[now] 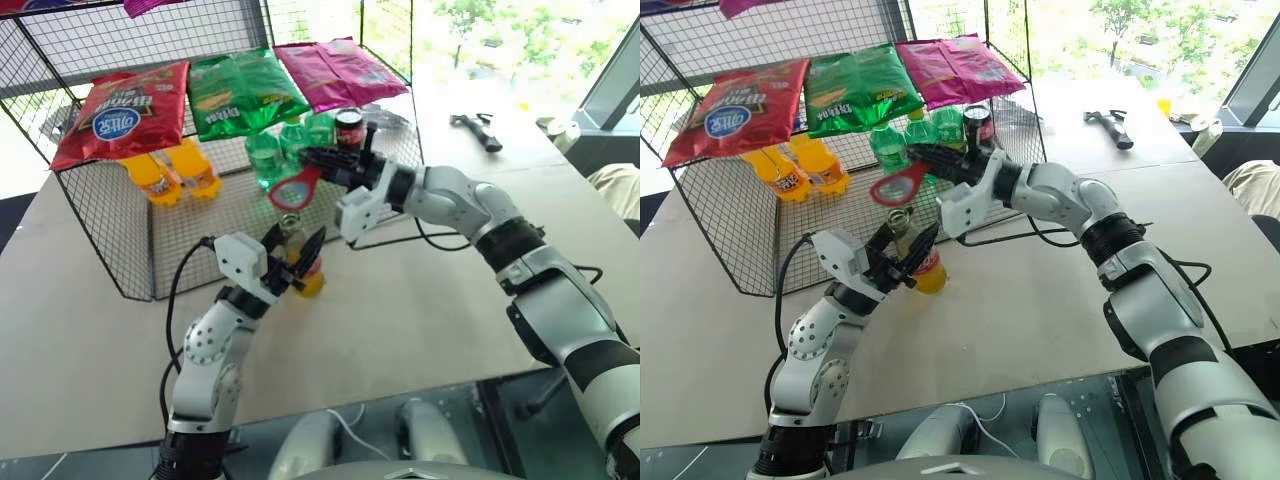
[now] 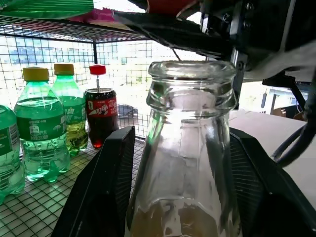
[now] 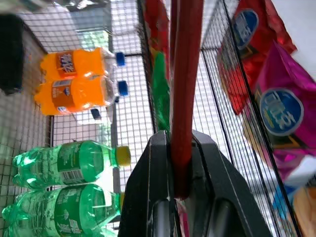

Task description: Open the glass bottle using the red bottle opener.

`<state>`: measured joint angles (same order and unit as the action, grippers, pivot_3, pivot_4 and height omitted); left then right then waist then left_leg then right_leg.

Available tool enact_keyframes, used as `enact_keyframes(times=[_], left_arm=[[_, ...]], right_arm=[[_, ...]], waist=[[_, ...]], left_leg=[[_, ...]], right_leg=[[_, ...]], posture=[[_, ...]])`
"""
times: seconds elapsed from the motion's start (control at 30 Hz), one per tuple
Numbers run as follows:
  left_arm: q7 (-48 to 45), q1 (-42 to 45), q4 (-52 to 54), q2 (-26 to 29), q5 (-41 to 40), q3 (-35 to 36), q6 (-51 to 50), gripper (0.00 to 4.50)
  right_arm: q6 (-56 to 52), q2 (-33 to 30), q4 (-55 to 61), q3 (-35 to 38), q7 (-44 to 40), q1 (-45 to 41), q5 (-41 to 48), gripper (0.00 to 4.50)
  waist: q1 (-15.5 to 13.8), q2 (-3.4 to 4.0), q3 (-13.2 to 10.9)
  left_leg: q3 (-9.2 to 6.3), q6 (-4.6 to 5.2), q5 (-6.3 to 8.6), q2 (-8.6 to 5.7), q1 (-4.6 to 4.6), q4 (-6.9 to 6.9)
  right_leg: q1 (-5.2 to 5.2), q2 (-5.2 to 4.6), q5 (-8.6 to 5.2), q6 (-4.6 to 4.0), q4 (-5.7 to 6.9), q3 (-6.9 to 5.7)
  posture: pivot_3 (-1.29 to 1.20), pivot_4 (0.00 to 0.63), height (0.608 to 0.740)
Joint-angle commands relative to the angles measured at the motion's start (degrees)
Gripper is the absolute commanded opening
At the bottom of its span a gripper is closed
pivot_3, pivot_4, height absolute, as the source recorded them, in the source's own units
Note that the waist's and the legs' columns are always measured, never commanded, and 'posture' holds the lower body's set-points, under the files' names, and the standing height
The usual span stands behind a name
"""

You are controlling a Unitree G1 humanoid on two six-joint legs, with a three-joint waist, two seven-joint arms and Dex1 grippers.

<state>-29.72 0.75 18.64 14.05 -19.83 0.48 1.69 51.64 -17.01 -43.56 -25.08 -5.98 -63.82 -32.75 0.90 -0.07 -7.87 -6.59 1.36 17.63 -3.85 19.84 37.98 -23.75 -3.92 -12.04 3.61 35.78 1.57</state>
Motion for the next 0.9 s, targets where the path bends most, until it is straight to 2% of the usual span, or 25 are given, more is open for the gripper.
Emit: enact_keyframes(times=[0.03,0.17,0.23,0.27,0.33,0.37,0.6,0.77,0.9], left_arm=[[-0.3,-0.8,-0.4,0.0,-0.3,-0.8,-1.0,2.13],[-0.4,-0.9,-0.1,0.1,-0.3,-1.0,-1.2,2.13],[-0.4,-0.9,0.2,0.2,-0.4,-1.0,-1.3,3.07],[-0.1,-0.9,0.3,0.1,-0.2,-0.9,-1.2,3.34],[0.3,-0.9,0.5,0.1,0.1,-0.7,-1.3,4.25],[0.3,-1.0,0.5,0.2,0.1,-0.7,-1.3,4.43],[-0.2,-2.1,1.3,0.6,-0.7,-0.1,-1.7,4.43],[-0.6,-3.9,2.7,1.8,-1.0,0.2,-2.4,4.43],[-0.8,-5.2,3.1,2.9,-0.9,0.4,-2.4,4.43]], right_arm=[[-4.7,2.5,1.8,4.9,-6.8,3.5,12.9,0.00],[-10.7,3.8,6.9,6.8,-13.0,9.1,19.7,0.00],[-12.3,3.8,9.5,6.7,-14.5,11.3,20.3,0.00],[-12.9,3.7,10.7,6.4,-15.2,12.3,19.9,0.00],[-13.9,3.5,12.7,6.1,-16.2,13.9,19.3,0.00],[-14.9,3.6,13.6,6.2,-16.7,14.7,19.6,0.00],[-20.2,4.0,18.0,7.4,-19.5,18.9,21.8,0.00],[-40.9,5.1,27.5,8.3,-29.8,26.7,34.1,0.00],[-56.7,4.5,35.4,9.3,-31.8,31.3,38.2,0.00]], waist=[[0.0,0.00,0.0],[0.0,0.02,0.0],[0.0,0.04,0.0],[0.1,0.03,0.0],[0.1,0.01,-0.1],[0.1,0.01,-0.1],[0.1,0.00,-0.1],[0.0,-0.01,-0.1],[-0.1,0.00,-0.1]], left_leg=[[-0.01,0.00,0.00,0.01,0.00,-0.01],[-0.01,0.00,0.00,0.01,0.02,-0.02],[-0.01,0.01,0.00,0.01,0.02,-0.03],[-0.01,0.01,0.00,0.01,0.03,-0.04],[-0.01,0.01,0.00,0.01,0.05,-0.07],[-0.02,0.01,0.00,0.02,0.05,-0.09],[0.00,0.00,0.00,0.03,0.06,-0.14],[-0.04,0.01,0.00,0.06,0.07,-0.23],[-0.02,0.01,0.01,0.04,0.15,-0.25]], right_leg=[[0.01,0.00,0.00,0.00,-0.03,0.00],[0.00,-0.02,0.00,0.00,-0.04,0.00],[-0.01,-0.02,0.00,0.00,-0.04,0.00],[-0.02,-0.02,0.00,0.00,-0.04,0.01],[-0.05,-0.01,0.00,0.01,-0.05,0.00],[-0.06,0.00,0.00,0.00,-0.05,0.00],[-0.08,0.00,0.00,0.01,-0.09,0.00],[-0.07,-0.02,0.00,0.00,-0.20,-0.02],[-0.15,-0.08,0.00,0.00,-0.22,-0.02]], posture=[[0.00,0.150,0.740],[0.00,0.150,0.740],[0.00,0.150,0.740],[0.00,0.150,0.740],[0.00,0.150,0.740],[0.00,0.150,0.740],[0.00,0.150,0.740],[0.00,0.150,0.740],[0.00,0.150,0.740]])
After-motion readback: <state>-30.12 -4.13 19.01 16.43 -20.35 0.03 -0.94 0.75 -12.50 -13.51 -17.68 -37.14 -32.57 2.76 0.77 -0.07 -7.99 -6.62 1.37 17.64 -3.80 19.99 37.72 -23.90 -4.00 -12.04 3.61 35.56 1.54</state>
